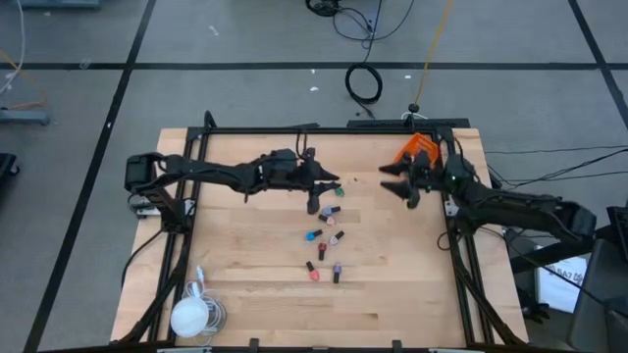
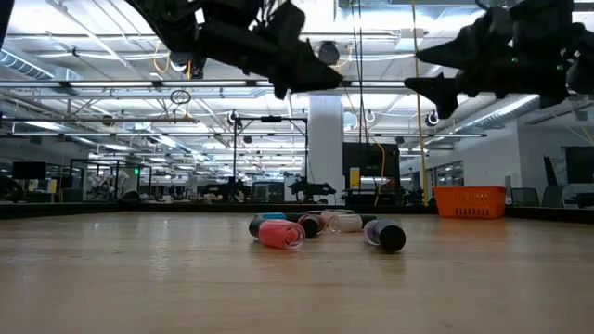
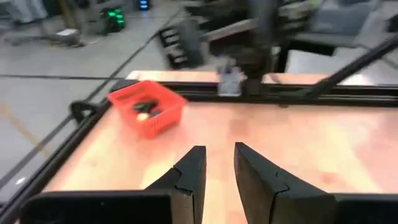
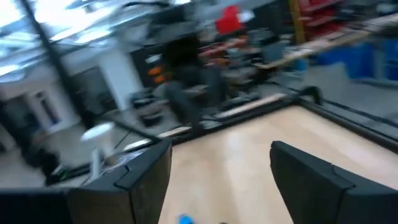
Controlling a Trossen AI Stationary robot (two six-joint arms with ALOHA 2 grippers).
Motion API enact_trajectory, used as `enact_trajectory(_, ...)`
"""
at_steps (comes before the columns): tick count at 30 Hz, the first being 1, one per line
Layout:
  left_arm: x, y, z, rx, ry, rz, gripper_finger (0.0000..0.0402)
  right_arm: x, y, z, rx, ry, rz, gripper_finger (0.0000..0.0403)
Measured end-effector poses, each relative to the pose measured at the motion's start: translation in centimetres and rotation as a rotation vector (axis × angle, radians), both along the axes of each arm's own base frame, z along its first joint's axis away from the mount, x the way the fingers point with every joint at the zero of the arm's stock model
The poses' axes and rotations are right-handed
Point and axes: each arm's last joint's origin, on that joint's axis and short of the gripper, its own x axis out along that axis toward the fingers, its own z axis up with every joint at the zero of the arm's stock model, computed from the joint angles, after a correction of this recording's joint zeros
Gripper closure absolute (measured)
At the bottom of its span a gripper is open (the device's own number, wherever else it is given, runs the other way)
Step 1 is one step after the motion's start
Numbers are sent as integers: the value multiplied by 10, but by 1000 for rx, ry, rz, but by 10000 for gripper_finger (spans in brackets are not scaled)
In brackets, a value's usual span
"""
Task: Pick & Place Nail Polish
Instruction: Put the light blue nail polish bottle into the orange basket
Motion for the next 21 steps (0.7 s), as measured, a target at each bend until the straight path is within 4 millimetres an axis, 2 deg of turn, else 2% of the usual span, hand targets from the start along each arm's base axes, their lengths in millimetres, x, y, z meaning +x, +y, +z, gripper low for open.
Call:
enact_trajectory(5, 5, 2, -24, -12, 101, 15, 320, 15, 26, -7, -89, 45, 47, 147)
enact_trajectory(11, 6, -2, -35, -38, 178, -33, 320, 32, 45, -28, -147, 184, -36, 147)
enact_trajectory(16, 5, -2, -36, -41, 187, -29, 320, 48, 46, -51, -175, 352, -126, 147)
enact_trajectory(21, 5, -2, -36, -40, 181, -30, 320, 77, 38, -61, -187, 456, -132, 147)
